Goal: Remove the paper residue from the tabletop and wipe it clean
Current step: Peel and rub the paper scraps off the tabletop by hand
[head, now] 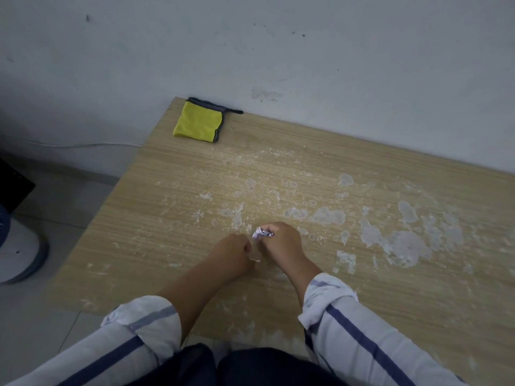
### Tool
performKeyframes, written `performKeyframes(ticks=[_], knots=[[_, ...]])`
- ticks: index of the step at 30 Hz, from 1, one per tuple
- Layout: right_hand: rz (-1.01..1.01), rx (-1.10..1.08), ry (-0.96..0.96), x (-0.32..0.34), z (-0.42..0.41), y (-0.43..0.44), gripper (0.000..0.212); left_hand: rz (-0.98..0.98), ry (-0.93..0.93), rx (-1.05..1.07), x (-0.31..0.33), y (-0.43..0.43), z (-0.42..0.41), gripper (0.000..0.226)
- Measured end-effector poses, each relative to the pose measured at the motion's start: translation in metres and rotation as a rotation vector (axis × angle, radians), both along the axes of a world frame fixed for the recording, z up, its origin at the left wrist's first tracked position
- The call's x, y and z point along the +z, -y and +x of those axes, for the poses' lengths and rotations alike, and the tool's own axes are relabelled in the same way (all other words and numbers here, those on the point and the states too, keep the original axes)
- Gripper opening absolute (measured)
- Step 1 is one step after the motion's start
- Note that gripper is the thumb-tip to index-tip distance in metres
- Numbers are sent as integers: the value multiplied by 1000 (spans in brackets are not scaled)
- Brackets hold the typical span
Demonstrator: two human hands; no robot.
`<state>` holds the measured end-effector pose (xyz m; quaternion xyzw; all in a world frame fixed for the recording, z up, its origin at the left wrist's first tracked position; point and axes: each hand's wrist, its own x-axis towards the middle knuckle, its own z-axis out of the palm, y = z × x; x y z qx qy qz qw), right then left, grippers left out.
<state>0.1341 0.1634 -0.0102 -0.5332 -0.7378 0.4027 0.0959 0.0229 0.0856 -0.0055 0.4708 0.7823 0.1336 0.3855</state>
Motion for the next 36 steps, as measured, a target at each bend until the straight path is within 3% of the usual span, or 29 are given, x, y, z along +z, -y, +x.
performKeyframes(ticks=[3, 6, 11, 17, 27, 30, 36], knots=[[46, 25, 42, -4, 6, 4, 21, 22, -122, -89, -1, -1, 5, 13], [84, 47, 57, -2, 10, 9, 18, 49, -130, -20, -3, -1, 6, 15], [117, 114, 122, 1, 8, 11, 16, 97, 66, 249, -5, -2, 4, 5], [84, 177, 62, 3, 4, 17, 13, 111, 281, 443, -4, -6, 6, 8], [134, 166, 24, -6, 6, 21, 15, 112, 465, 498, -5, -7, 20, 17], [147, 154, 10, -7, 8, 21, 29, 131, 495, 550, -6, -3, 23, 9], [89, 203, 18, 0, 9, 24, 14, 170, 532, 606, -7, 1, 24, 6]])
